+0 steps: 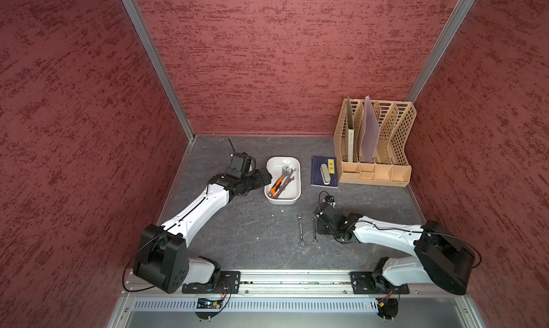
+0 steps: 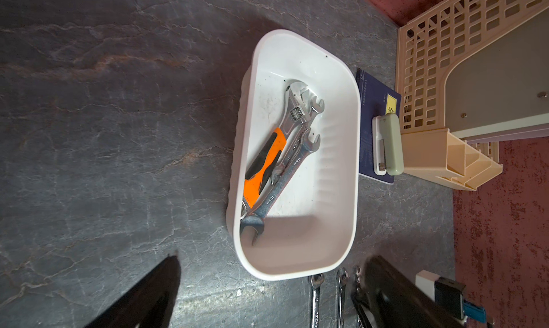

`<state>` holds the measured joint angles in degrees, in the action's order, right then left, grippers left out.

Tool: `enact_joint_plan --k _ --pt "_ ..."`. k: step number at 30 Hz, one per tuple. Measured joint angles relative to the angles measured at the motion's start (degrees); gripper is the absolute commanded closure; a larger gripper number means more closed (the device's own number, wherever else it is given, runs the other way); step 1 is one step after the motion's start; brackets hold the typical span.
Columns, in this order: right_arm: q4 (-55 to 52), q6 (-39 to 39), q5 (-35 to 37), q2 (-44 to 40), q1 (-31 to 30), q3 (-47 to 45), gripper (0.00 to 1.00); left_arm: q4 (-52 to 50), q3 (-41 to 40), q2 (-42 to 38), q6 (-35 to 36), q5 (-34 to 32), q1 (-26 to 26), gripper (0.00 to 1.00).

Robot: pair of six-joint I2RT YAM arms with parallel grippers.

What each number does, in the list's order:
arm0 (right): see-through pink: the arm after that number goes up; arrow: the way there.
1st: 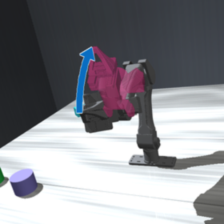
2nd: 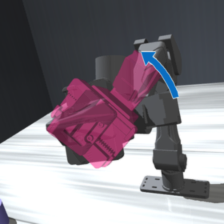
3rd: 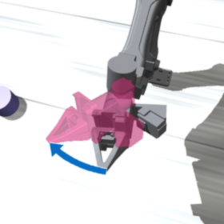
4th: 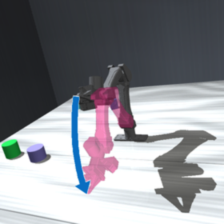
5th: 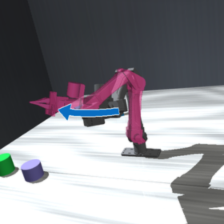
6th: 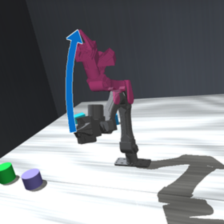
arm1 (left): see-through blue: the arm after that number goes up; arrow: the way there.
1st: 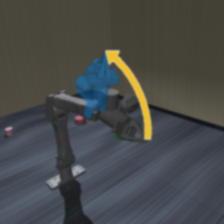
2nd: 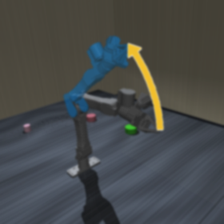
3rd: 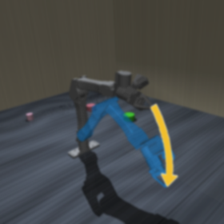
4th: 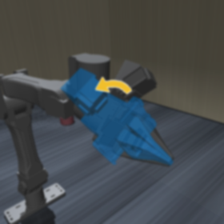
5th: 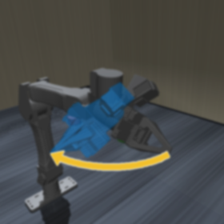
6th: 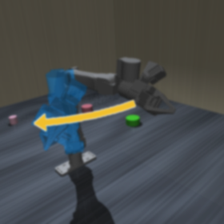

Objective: Take out the wrench from the storage box
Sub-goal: Place the wrench at the center of the board, then pick up the wrench from the storage box.

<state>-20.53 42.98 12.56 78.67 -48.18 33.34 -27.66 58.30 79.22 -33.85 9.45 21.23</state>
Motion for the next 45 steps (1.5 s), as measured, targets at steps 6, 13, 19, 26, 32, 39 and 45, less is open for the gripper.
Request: enact_joint_plan --k 6,13,19,26,32,39,45 --pt "-4.42 -2.51 -0.85 1.01 0.0 9.77 0.58 0.07 0.72 1.03 -0.37 1.29 -0.81 0.0" --pt "-5.16 -3.26 -2.54 9.94 1.44 29.24 0.56 -1.77 0.52 0.42 0.15 2.91 -5.09 0.0" --pt "-10.47 -0.07 -4.0 24.96 1.6 49.7 0.51 -2.82 -1.27 -3.89 0.92 3.58 -9.62 0.0" --pt "-15.15 5.27 -3.21 35.23 1.79 57.24 0.52 -2.32 -1.42 -3.89 1.09 6.23 -9.92 0.0" --pt "-16.48 8.61 -3.06 40.72 3.56 59.25 0.54 -2.1 -2.64 -3.93 1.09 7.45 -10.03 0.0" --pt "-16.5 9.94 -2.67 44.89 5.29 62.27 0.56 -1.92 -3.26 -4.44 1.07 8.46 -9.75 0.0" --pt "-15.45 10.67 -2.23 46.97 6.03 65.0 0.58 -1.92 -3.26 -4.63 1.07 8.48 -9.53 0.0"
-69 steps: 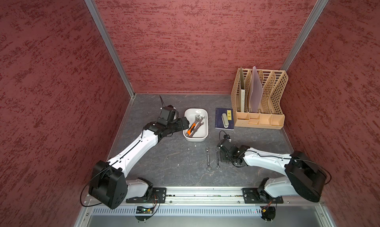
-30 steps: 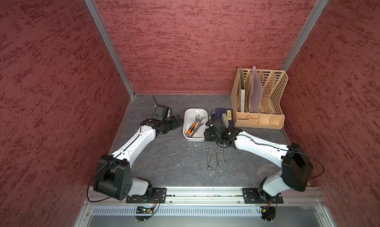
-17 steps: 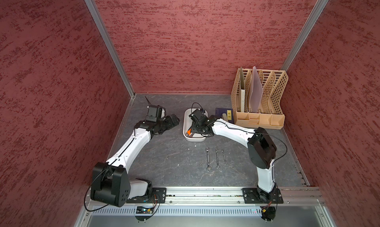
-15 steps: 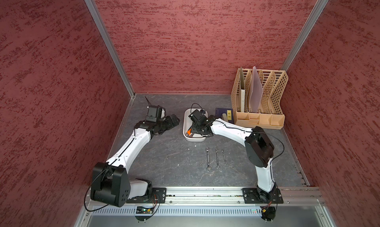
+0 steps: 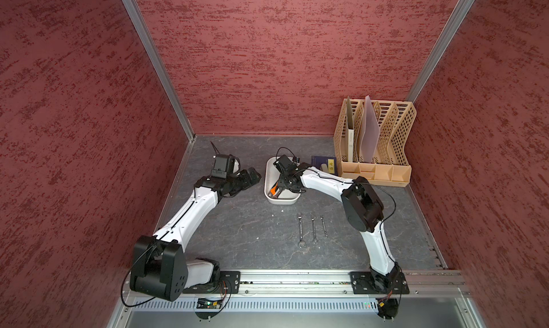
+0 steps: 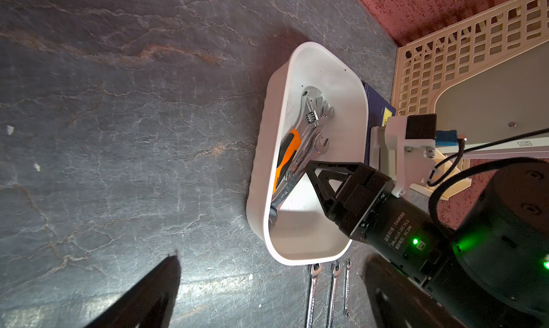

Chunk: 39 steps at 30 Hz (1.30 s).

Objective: Take out the wrench from the storage box
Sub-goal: Pick up the wrench from the storage box.

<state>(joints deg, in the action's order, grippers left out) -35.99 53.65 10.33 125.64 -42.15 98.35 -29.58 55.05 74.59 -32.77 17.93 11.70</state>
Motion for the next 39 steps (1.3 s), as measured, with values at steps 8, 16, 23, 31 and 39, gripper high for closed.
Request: enact_joint_plan --k 8,16,23,31,39 --pt "0.55 0.81 0.26 2.43 0.31 0.5 0.59 0.0 0.0 0.0 0.02 -0.02 -0.02 0.0" --pt "1.4 1.01 -0.02 3.72 0.66 1.36 0.7 0.0 0.0 0.07 0.0 -0.04 -0.02 0.0" --pt "3.85 1.25 -1.18 4.55 1.46 1.79 0.81 0.0 0.0 0.13 0.02 -0.07 -0.02 0.0" --pt "6.21 0.61 -2.84 5.16 2.4 2.12 0.95 0.0 0.0 0.46 0.0 -0.22 -0.02 0.0" --pt "7.87 -1.27 -4.46 5.16 2.67 2.12 1.0 0.0 0.0 0.46 0.0 -0.2 -0.13 0.0"
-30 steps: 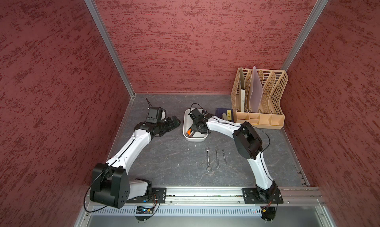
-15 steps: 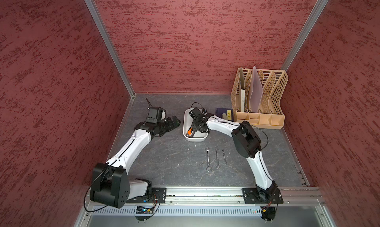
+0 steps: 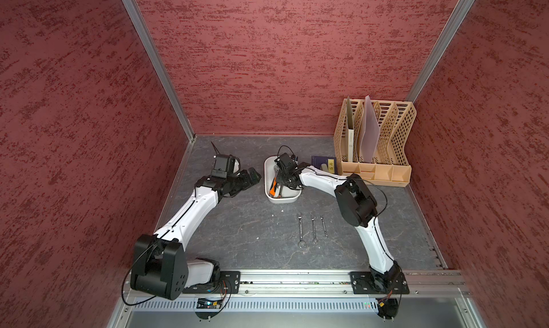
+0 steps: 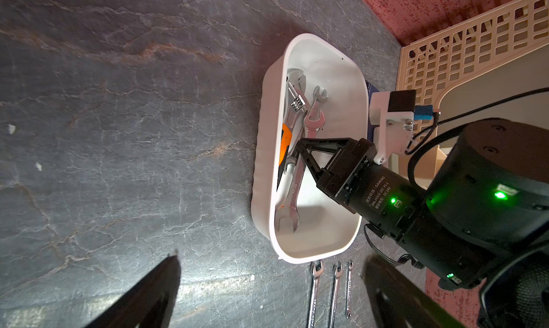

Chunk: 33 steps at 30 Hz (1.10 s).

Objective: Take out the wrench from the storage box
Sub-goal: Pick up the wrench from the storage box.

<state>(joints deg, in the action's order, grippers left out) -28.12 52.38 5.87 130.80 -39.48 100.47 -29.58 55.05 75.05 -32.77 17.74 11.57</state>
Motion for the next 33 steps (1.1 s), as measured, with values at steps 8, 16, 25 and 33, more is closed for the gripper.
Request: enact_joint_plan --k 8,16,25,33 --pt "0.94 -2.71 -1.16 0.0 0.07 0.0 1.0 0.02 0.0 0.0 0.0 -0.02 -0.04 0.0" --pt "0.76 -5.77 -1.18 -0.24 0.11 0.0 1.0 0.02 0.0 0.0 0.0 -0.04 -0.07 0.0" --pt "-1.01 -8.7 -1.16 -0.72 0.17 2.19 1.0 0.02 0.0 0.0 0.0 -0.22 -0.07 0.0" --pt "-1.73 -10.49 -1.16 -2.67 0.17 4.39 1.0 0.04 -0.13 -0.04 0.0 -0.68 -0.07 0.0"
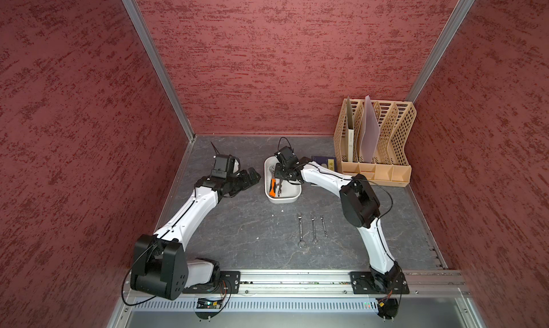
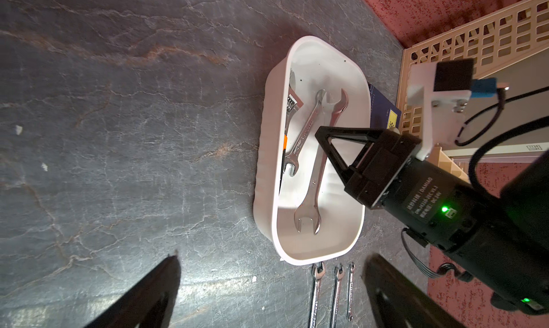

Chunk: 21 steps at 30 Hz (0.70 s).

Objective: Take out the wrench from the storage box
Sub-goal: Pick up the wrench from the storage box.

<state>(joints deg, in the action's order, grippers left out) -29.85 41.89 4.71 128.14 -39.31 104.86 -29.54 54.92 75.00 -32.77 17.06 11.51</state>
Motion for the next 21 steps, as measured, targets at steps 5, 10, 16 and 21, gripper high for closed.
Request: enact_joint_plan --k 5,10,16,21 --pt "0.07 -1.22 -0.17 -2.93 -0.11 -0.79 1.0 -0.02 -0.07 -0.02 0.0 -0.5 0.0 0.0" --pt "1.4 -1.66 -0.17 -12.5 -1.51 -9.46 1.0 -0.02 -0.07 -0.13 0.0 -0.79 0.26 0.0" --pt "3.28 0.28 1.07 -25.99 -6.69 -24.85 1.0 -0.04 -0.07 -1.79 0.04 -2.29 1.73 0.0" --pt "5.86 3.26 1.88 -33.99 -13.77 -37.33 1.0 -0.04 -0.07 -3.61 0.26 -3.76 2.36 0.0"
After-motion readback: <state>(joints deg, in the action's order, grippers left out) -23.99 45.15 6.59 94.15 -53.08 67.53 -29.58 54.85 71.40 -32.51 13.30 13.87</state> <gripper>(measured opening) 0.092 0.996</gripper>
